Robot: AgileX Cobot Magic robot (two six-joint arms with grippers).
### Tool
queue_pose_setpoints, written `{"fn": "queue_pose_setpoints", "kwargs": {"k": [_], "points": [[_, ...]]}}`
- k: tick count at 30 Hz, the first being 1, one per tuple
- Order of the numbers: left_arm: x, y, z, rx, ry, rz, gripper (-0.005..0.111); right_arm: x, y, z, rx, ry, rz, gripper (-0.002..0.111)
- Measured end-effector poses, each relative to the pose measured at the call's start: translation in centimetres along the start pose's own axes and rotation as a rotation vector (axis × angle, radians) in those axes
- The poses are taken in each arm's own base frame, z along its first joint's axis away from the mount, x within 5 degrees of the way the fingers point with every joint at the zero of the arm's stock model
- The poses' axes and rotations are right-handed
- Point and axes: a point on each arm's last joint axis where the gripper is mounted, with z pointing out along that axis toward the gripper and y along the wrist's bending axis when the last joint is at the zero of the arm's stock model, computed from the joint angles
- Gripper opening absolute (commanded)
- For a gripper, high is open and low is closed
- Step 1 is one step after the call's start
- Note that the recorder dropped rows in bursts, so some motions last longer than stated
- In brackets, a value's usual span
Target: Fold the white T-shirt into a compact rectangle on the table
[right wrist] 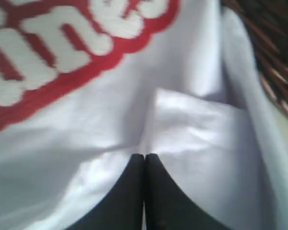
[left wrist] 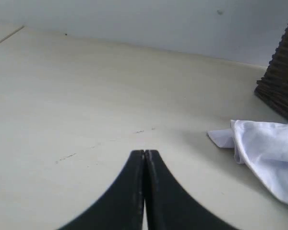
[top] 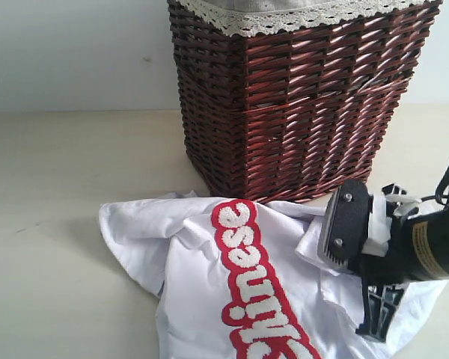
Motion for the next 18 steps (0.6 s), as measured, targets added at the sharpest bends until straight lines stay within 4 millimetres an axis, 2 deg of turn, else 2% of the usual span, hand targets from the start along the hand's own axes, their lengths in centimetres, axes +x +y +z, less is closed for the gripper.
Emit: {"fn": "queue_pose_setpoints", "kwargs": {"k": [1, 2, 3, 5, 6, 10, 15, 18], "points": [[0.0, 0.0, 0.0, 0.0, 0.0, 0.0, 0.0, -0.1, 0.5, 0.0, -0.052, -0.034, -0.04, 0.006], [0.0, 0.0, 0.0, 0.0, 0.0, 0.0, 0.0, -0.3, 0.7, 0.0, -0.069, -0.048, -0.051, 0.02], [0.0, 0.0, 0.0, 0.0, 0.0, 0.0, 0.0, -0.4, 0.8, -0.1, -0.081, -0.06, -0.062, 0.027], [0.0, 0.0, 0.0, 0.0, 0.0, 0.0, 0.0, -0.3, 0.8, -0.1, -0.075, -0.055, -0.062, 0.051], [0.0, 0.0, 0.0, 0.0, 0.0, 0.0, 0.0, -0.2, 0.6, -0.1, -0.06, -0.043, -0.064, 0.055], [0.0, 0.0, 0.0, 0.0, 0.0, 0.0, 0.0, 0.2, 0.1, 0.0, -0.005, 0.004, -0.062, 0.055], [0.0, 0.0, 0.0, 0.0, 0.0, 0.0, 0.0, 1.5, -0.3, 1.6, 0.017, 0.115, -0.06, 0.054], [0.0, 0.0, 0.0, 0.0, 0.0, 0.0, 0.0, 1.7, -0.7, 2.4, 0.018, 0.144, -0.061, 0.043]]}}
